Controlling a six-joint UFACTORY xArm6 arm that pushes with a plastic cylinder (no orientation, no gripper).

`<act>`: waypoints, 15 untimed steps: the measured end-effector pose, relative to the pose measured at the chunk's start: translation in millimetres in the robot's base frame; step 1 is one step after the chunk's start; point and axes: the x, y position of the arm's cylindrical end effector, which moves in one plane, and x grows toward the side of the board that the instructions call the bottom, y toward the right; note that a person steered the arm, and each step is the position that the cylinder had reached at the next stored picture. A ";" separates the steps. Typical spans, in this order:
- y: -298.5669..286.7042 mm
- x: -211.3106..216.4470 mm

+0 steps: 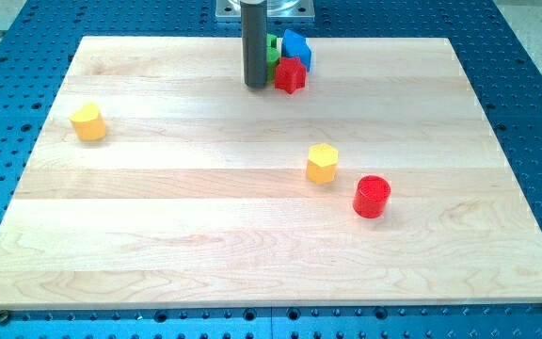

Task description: Push the hexagon left below the red star

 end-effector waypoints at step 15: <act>25.8 71.0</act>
